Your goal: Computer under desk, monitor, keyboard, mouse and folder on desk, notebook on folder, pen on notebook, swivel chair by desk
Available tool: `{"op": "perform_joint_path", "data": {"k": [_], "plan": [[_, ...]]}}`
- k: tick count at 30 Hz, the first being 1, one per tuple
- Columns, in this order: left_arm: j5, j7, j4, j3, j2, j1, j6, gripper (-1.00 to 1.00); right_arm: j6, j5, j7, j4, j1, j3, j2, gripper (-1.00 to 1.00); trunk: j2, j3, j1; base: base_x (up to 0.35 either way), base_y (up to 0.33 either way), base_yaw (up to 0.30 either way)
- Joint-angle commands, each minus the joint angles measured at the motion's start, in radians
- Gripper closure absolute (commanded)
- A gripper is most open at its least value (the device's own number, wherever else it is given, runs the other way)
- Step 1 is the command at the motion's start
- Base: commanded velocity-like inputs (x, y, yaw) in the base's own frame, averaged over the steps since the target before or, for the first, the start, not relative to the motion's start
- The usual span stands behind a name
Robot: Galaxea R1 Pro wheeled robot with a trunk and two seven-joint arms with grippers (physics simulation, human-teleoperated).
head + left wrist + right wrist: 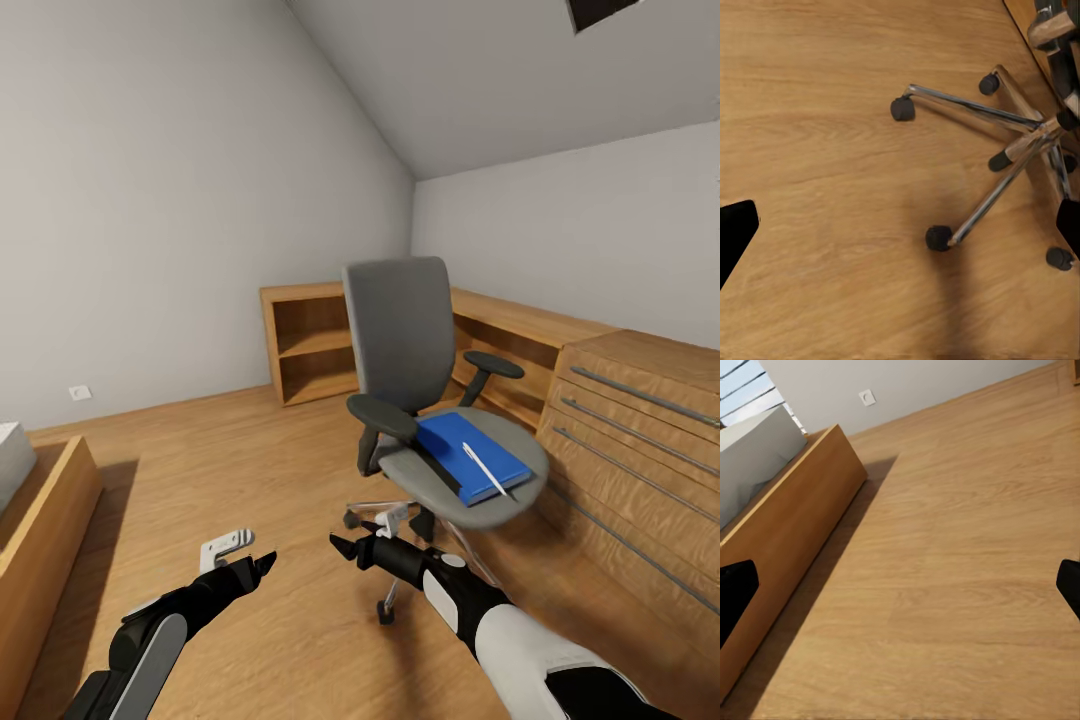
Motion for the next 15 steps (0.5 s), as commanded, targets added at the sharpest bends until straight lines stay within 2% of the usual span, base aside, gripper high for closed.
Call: {"op": "perform_joint_path", "data": {"k": [1, 10, 15], "plan": [[0.011, 0.010, -0.001, -0.002, 0.001, 0.000, 0.002, -1.00, -0.003, -0.010, 0.001, 0.002, -0.001, 0.006, 0.000, -1.00, 0.000, -0.001, -0.001, -0.333, 0.000, 0.000], [0.011, 0.010, -0.001, -0.002, 0.001, 0.000, 0.002, -1.00, -0.001, -0.010, -0.001, 0.011, -0.001, 0.008, 0.000, -1.00, 0.000, -0.001, -0.001, -0.333, 0.000, 0.000], [0.011, 0.010, -0.001, -0.002, 0.001, 0.000, 0.002, -1.00, -0.001, -0.010, -0.038, 0.015, -0.001, 0.010, 0.000, -1.00, 0.000, -0.001, -0.001, -0.333, 0.000, 0.000]]}}
